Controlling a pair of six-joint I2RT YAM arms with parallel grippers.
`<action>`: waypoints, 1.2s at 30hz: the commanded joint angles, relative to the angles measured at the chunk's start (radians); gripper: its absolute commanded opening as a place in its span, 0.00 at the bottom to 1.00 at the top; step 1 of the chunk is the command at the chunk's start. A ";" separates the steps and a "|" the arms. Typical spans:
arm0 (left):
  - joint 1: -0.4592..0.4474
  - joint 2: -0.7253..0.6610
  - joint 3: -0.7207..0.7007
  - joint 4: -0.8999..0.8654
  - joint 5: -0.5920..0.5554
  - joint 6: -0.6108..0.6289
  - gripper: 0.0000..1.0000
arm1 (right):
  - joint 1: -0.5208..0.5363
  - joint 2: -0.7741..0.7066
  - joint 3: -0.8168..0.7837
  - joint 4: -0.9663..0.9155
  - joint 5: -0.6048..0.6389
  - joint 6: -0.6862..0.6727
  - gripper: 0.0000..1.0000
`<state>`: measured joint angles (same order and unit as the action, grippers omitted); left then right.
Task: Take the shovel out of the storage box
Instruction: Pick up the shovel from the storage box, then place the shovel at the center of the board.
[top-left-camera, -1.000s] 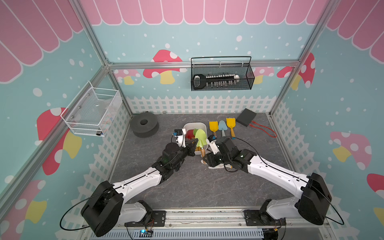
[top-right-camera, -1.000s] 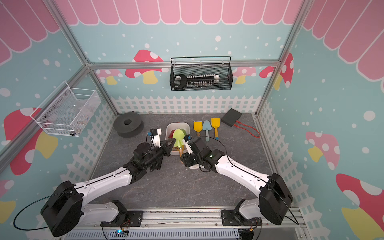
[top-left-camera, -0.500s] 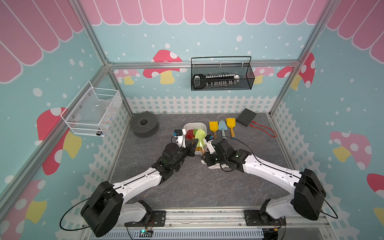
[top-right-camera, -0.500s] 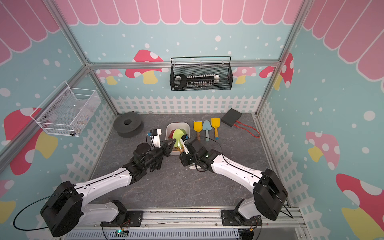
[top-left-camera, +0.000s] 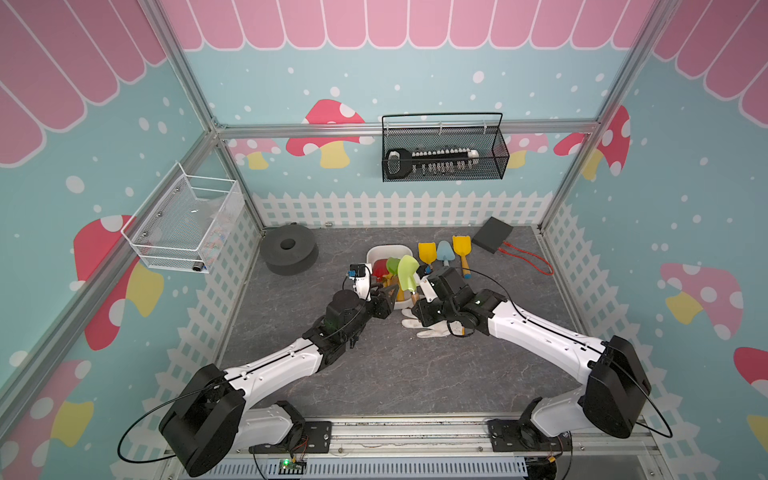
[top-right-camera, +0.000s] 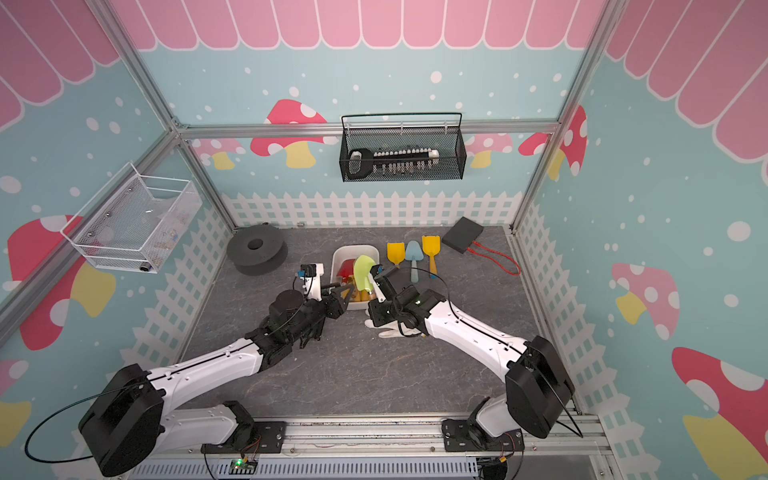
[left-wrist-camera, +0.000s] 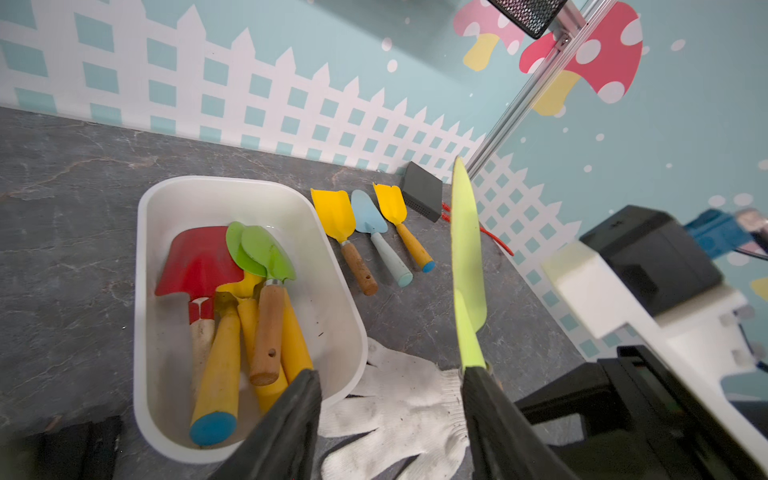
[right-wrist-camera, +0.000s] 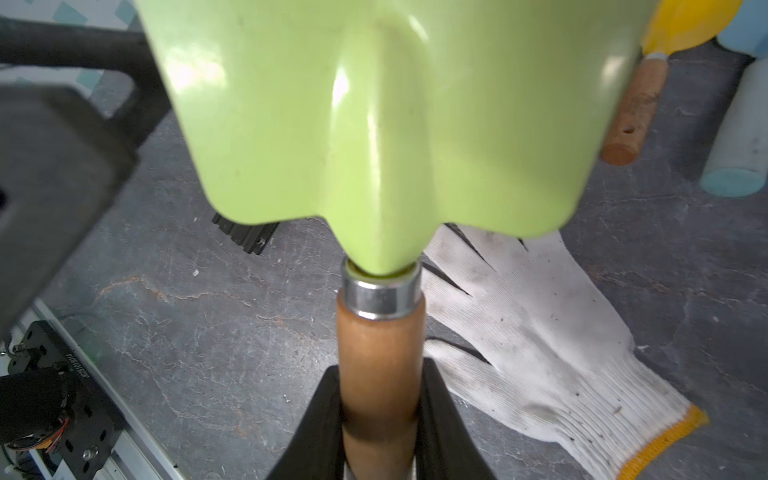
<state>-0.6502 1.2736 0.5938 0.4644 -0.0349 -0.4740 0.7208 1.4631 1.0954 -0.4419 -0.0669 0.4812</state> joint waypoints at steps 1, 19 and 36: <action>-0.003 0.054 0.008 -0.029 -0.026 0.061 0.59 | -0.062 0.026 0.027 -0.056 -0.053 -0.046 0.15; -0.003 0.102 0.027 -0.032 -0.020 0.086 0.58 | -0.428 0.267 0.173 -0.180 -0.077 -0.198 0.15; -0.005 0.110 0.029 -0.025 0.009 0.083 0.58 | -0.702 0.521 0.318 -0.216 -0.133 -0.285 0.17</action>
<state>-0.6506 1.3876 0.5991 0.4313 -0.0399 -0.4072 0.0353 1.9472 1.3678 -0.6308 -0.1745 0.2241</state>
